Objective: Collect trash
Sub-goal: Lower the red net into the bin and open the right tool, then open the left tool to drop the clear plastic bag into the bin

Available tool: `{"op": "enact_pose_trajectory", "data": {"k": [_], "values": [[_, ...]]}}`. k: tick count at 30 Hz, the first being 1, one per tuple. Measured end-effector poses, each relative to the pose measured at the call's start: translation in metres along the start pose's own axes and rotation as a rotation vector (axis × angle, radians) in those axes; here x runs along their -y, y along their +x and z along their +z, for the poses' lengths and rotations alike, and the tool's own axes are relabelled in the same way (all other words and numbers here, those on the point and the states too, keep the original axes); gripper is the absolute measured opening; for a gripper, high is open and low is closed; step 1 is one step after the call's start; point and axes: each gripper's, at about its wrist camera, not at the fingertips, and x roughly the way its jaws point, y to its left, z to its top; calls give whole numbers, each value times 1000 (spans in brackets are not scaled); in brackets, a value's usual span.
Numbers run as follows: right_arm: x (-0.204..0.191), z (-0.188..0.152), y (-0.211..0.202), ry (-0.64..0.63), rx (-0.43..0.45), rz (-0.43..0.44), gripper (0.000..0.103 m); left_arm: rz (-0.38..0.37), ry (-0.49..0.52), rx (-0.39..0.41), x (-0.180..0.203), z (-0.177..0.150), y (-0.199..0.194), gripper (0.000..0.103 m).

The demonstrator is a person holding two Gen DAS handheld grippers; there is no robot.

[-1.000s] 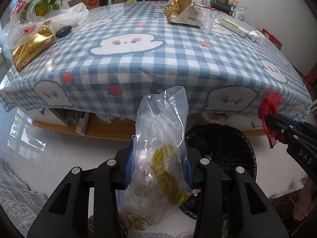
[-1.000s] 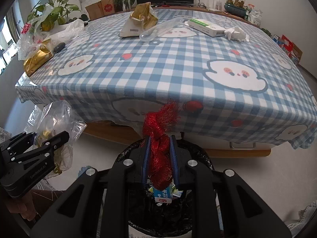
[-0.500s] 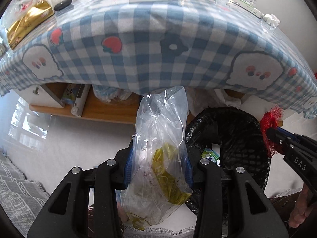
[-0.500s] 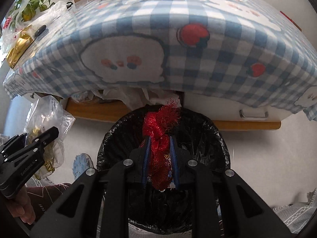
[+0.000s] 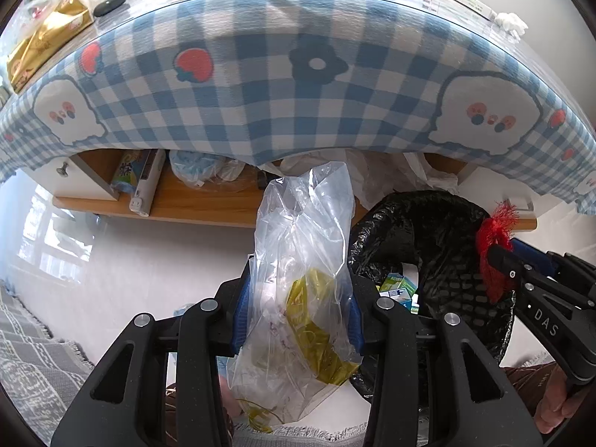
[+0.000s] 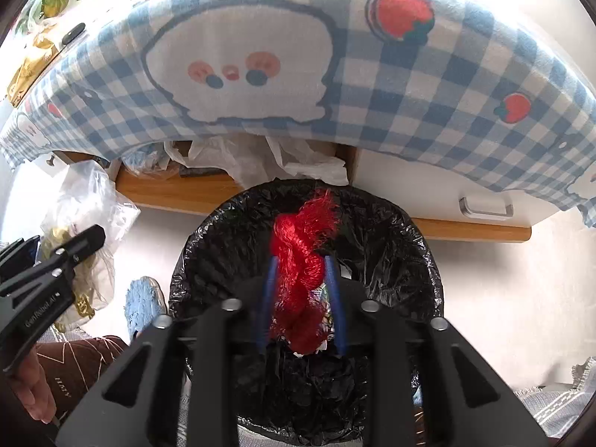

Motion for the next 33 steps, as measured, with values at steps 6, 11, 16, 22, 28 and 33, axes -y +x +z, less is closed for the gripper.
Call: {"op": "enact_pose_trajectory", "data": {"k": [6,11,16,22,28,33], "values": [[7,-1,-5,-2,2,-9,63,-4,3,2,12,1,-3,40],[32,-9,-6,20,-3,-44,85,-28,10,-6,34,0,-4,41],[72,-19,-5,75,-28,-83,93,-20,27,-33,56,-1,4,41],[118,-28,-10,136,-41,-133,94,-15,70,-58,88,-2,14,41],[144,-28,-17,169,-39,-154,94,-27,110,-81,121,-4,21,41],[152,-31,-22,147,-47,-195,94,-38,155,-90,145,-8,25,42]]}}
